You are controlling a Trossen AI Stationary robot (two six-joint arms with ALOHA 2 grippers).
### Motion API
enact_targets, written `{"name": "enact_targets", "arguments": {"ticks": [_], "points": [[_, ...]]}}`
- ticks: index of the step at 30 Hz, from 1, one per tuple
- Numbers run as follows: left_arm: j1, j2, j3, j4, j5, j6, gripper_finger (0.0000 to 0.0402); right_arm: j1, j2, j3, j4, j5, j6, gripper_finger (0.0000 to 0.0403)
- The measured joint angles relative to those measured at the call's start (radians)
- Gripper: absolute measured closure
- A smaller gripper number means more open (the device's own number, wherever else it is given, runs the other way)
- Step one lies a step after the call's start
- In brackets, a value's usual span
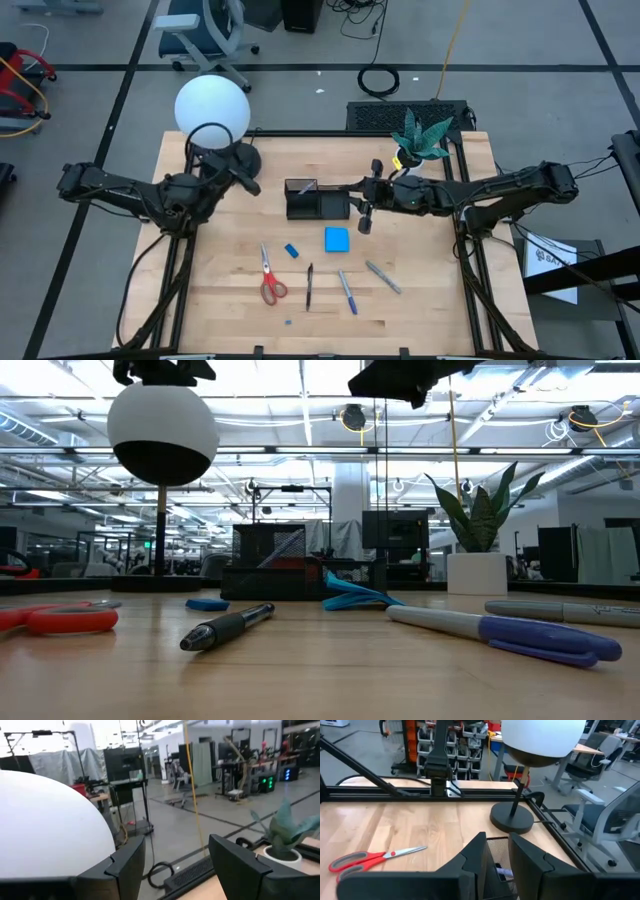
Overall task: Pick and place office supplies into organizer
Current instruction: Put the gray marker into the black mesh organizer
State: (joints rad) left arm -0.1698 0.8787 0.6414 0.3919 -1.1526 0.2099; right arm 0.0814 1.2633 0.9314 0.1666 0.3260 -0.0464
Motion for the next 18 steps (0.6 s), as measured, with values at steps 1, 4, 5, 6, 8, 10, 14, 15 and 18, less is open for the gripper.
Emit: {"name": "enact_targets", "arguments": {"ticks": [1, 4, 5, 6, 8, 10, 14, 15, 18], "points": [[0.003, 0.005, 0.006, -0.011, -0.001, -0.017, 0.0174, 0.0, 0.0, 0.0, -0.005, 0.001, 0.0, 0.033], [0.007, 0.012, 0.008, -0.016, 0.002, -0.029, 0.0174, 0.0, 0.0, 0.0, -0.013, 0.013, 0.0, 0.033], [0.007, 0.012, 0.008, -0.016, 0.003, -0.029, 0.0174, 0.0, 0.0, 0.0, -0.013, 0.014, 0.0, 0.033], [0.007, 0.012, 0.008, -0.011, 0.003, -0.029, 0.0174, 0.0, 0.0, 0.0, -0.014, 0.014, 0.0, 0.033], [0.007, 0.011, 0.008, 0.007, 0.003, -0.028, 0.0174, 0.0, 0.0, 0.0, -0.015, 0.013, 0.0, 0.033], [0.007, 0.011, 0.008, 0.01, 0.003, -0.025, 0.0174, 0.0, 0.0, 0.0, -0.017, 0.013, 0.007, 0.033], [0.007, 0.011, 0.008, 0.0, 0.018, -0.029, 0.0174, 0.0, 0.0, 0.0, -0.053, 0.013, 0.034, 0.033], [0.007, 0.011, 0.008, 0.0, 0.027, -0.028, 0.0174, 0.0, 0.0, 0.0, -0.065, 0.013, 0.041, 0.033], [0.007, 0.011, 0.008, 0.0, 0.037, -0.032, 0.0174, 0.0, 0.0, 0.0, -0.12, 0.013, 0.077, 0.033]]}}
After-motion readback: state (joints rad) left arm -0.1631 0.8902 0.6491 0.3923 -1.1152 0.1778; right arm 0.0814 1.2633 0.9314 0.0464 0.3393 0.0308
